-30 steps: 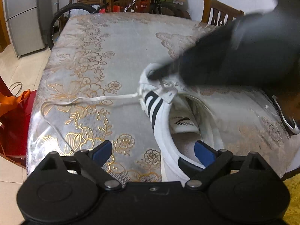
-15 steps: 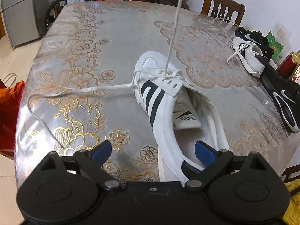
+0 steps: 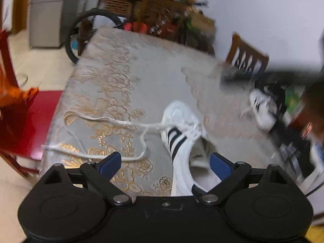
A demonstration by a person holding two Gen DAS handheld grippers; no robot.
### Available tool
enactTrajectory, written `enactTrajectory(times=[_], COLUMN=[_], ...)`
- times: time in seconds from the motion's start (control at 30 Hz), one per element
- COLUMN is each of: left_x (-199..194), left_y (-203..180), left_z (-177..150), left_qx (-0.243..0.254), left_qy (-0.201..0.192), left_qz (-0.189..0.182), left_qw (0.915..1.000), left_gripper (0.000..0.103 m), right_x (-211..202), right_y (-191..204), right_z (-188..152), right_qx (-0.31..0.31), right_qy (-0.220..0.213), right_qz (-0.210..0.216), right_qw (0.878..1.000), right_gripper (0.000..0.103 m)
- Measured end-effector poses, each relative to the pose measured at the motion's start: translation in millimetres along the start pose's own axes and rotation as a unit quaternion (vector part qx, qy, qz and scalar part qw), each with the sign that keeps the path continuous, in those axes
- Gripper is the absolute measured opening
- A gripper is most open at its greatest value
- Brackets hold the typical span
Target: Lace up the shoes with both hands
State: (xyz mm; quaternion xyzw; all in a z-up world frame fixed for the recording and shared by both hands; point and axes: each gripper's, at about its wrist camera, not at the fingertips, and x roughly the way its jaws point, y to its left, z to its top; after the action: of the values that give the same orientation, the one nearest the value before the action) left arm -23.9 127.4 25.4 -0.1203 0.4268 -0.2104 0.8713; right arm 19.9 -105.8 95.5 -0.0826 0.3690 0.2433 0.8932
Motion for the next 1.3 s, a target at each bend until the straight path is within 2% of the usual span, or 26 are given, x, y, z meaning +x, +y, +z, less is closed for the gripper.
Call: enactTrajectory(times=[0.07,0.2,0.27,0.4,0.47,0.57,0.67,0.73,0.83,0.93,1.03,1.13,1.2,1.23,1.3], left_x=[-5.6,-6.2,-4.0,1.2,1.2,0.9,-2.7,-3.8,-1.0,7.5,21.5,34.3,38.5,38.7,34.3], left_y=[5.7,-2.5,-11.9,-26.3,-28.4,-30.7,-31.8,-32.7,-35.0,-38.1,-37.3,-33.6,-28.7,-25.6,-19.7], left_z=[-1.6,-13.2,-20.5,-36.2,-44.6,-53.6,-58.6,-58.7,-56.8,-51.4,-45.9,-40.7,-37.0,-34.1,-26.7], left_qx=[-0.020,-0.012,-0.003,-0.005,-0.016,-0.042,-0.069,-0.079,-0.085,-0.084,-0.082,-0.079,-0.082,-0.087,-0.099], left_qy=[0.007,0.025,0.032,0.042,0.044,0.046,0.038,0.035,0.035,0.044,0.066,0.092,0.097,0.096,0.086], left_qz=[-0.002,0.032,0.052,0.096,0.104,0.119,0.134,0.140,0.152,0.170,0.199,0.232,0.241,0.245,0.254], left_qw=[0.9998,0.9991,0.9981,0.9945,0.9935,0.9909,0.9879,0.9863,0.9841,0.9809,0.9742,0.9652,0.9623,0.9609,0.9581], left_gripper=[0.094,0.094,0.094,0.094,0.094,0.094,0.094,0.094,0.094,0.094,0.094,0.094,0.094,0.094,0.093], right_x=[28.4,70.5,95.4,134.4,151.9,178.7,207.8,207.6,213.2,212.1,205.4,181.8,168.8,162.5,149.8], right_y=[-12.9,-24.4,-20.6,6.8,34.9,81.5,110.6,116.2,103.5,66.8,20.0,-27.3,-43.5,-50.7,-64.9], right_z=[-12.9,-8.9,5.3,38.6,50.3,49.8,38.2,46.1,48.8,46.9,33.7,15.5,3.4,-2.7,-14.9], right_qx=[-0.009,-0.040,-0.055,-0.117,-0.183,-0.287,-0.363,-0.365,-0.366,-0.365,-0.324,-0.250,-0.210,-0.192,-0.154], right_qy=[0.043,0.093,0.111,0.129,0.121,0.122,0.131,0.108,0.109,0.119,0.143,0.151,0.153,0.153,0.155], right_qz=[-0.038,-0.053,-0.030,0.068,0.100,0.126,0.108,0.102,0.049,-0.014,-0.047,-0.037,-0.035,-0.035,-0.034], right_qw=[0.998,0.993,0.992,0.982,0.971,0.942,0.916,0.919,0.923,0.923,0.934,0.956,0.965,0.969,0.975], right_gripper=[0.068,0.067,0.067,0.065,0.065,0.065,0.050,0.046,0.044,0.043,0.040,0.040,0.039,0.034,0.034])
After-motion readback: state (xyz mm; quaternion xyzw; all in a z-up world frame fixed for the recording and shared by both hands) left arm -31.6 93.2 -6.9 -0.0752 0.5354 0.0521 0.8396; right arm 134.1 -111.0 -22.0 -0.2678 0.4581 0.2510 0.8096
